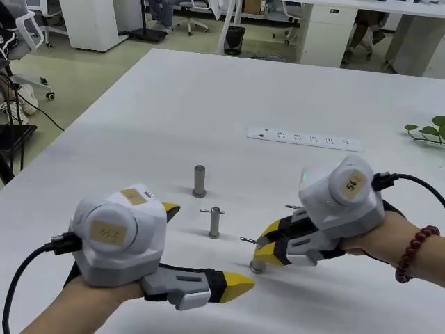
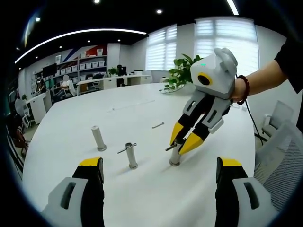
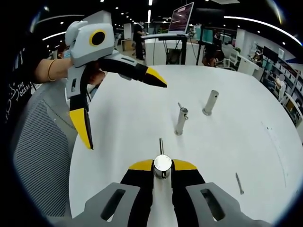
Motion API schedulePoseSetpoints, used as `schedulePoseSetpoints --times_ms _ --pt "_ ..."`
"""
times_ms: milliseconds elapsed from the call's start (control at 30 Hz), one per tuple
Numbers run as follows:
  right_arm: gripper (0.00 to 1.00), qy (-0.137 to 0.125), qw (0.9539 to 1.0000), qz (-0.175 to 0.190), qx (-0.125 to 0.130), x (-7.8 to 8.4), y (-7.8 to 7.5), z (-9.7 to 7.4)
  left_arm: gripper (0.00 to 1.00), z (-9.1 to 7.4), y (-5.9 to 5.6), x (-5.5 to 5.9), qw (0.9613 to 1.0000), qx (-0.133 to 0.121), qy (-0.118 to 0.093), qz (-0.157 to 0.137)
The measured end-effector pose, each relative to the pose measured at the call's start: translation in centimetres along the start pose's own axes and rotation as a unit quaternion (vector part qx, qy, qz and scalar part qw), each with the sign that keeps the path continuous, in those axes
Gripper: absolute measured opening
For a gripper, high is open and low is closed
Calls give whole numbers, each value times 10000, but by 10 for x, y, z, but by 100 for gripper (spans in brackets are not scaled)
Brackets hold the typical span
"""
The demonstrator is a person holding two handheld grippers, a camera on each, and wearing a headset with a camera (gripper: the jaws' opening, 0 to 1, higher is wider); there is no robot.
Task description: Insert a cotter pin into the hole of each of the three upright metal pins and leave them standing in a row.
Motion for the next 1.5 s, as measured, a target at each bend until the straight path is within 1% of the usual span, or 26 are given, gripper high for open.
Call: schedulePoseSetpoints --times_ms 67,133,333,433,567,800,900,1167,1267,1300,1500 --pt "8 38 10000 -23 14 0 -1 0 99 0 0 -1 10000 -7 -24 1" --pt "8 79 9999 -125 27 -1 -2 -1 99 0 1 -1 10000 -18 -35 11" --pt "8 69 9999 -102 34 -4 -8 -1 99 -1 -1 -2 10000 5 -21 55" --pt "8 91 9998 -147 25 -6 -11 0 99 -1 0 -3 10000 -24 -11 64" --pt "8 101 9998 -159 -21 -9 -18 0 99 -2 2 -2 9998 -90 86 185" --pt "8 125 9995 -276 -100 -12 -26 1 99 -2 0 -6 9999 -66 -44 102" --pt "8 117 9995 -250 -126 -13 -30 0 99 -2 1 -7 9999 -73 -112 44" --pt "8 147 9993 -290 -182 -13 -34 4 99 -1 1 -7 9999 -81 -105 70" --pt "8 160 9992 -314 -211 -14 -35 5 99 -1 1 -9 9998 -70 -158 28" --pt "8 162 9992 -307 -217 -13 -38 6 99 -1 1 -9 9998 -67 -173 11" --pt "8 180 9990 -326 -229 -15 -42 8 99 -1 2 -9 9998 -76 -169 -10"
Point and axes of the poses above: the centre of the closed fingertips' face, and the gripper's own axes: z roughly forward along the fingers, y roughly to its left, x roughly out of its underside, the point moved 5 cm from there along -z, roughly backward along the fingers, and after that the axes turned 11 degrees about -y, right-handed, at the moved point
